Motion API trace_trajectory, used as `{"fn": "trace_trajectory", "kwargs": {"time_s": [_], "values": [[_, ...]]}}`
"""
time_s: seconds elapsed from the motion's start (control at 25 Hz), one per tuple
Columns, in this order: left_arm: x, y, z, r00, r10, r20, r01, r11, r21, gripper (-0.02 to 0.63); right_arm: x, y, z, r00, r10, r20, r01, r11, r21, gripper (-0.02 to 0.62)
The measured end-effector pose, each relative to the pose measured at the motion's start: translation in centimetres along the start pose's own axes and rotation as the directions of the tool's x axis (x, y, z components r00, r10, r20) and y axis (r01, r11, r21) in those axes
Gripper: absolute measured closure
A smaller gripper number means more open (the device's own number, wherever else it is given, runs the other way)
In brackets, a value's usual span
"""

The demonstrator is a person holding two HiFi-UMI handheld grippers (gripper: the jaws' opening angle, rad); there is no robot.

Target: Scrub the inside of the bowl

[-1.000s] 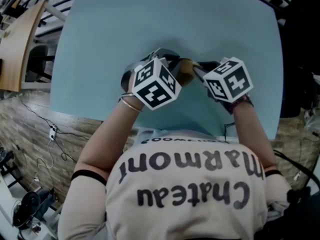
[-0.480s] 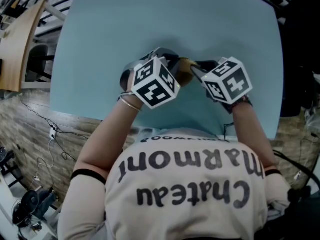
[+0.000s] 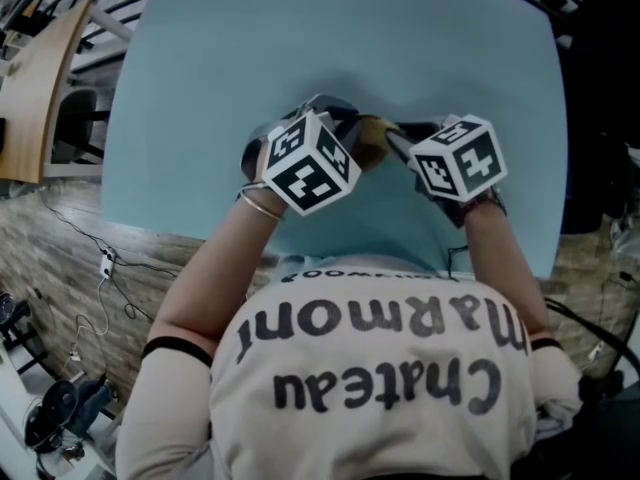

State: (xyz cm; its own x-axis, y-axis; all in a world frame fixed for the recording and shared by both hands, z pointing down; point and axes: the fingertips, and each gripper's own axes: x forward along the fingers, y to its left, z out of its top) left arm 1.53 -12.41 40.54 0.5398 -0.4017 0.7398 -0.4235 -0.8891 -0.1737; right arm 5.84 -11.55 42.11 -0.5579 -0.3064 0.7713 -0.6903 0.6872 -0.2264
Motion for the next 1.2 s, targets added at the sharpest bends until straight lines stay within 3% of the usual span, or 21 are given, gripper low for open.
{"fn": "trace_trajectory", "kwargs": {"time_s": [0.28, 1.2], "values": [[0.2, -0.2, -0.1, 1.000, -0.005, -0.002, 0.005, 1.000, -0.008, 0.589, 0.4, -0.3, -0.9, 1.000, 0.014, 0.005, -0.014, 0.999, 0.046, 0.532], [-0.2, -0.7, -0.5, 1.000, -0.031, -0.001, 0.031, 0.999, -0.025, 0.583, 1.0, -0.3, -2.2, 1.000, -0.007, -0.023, 0.009, 0.997, 0.073, 0.531]]}}
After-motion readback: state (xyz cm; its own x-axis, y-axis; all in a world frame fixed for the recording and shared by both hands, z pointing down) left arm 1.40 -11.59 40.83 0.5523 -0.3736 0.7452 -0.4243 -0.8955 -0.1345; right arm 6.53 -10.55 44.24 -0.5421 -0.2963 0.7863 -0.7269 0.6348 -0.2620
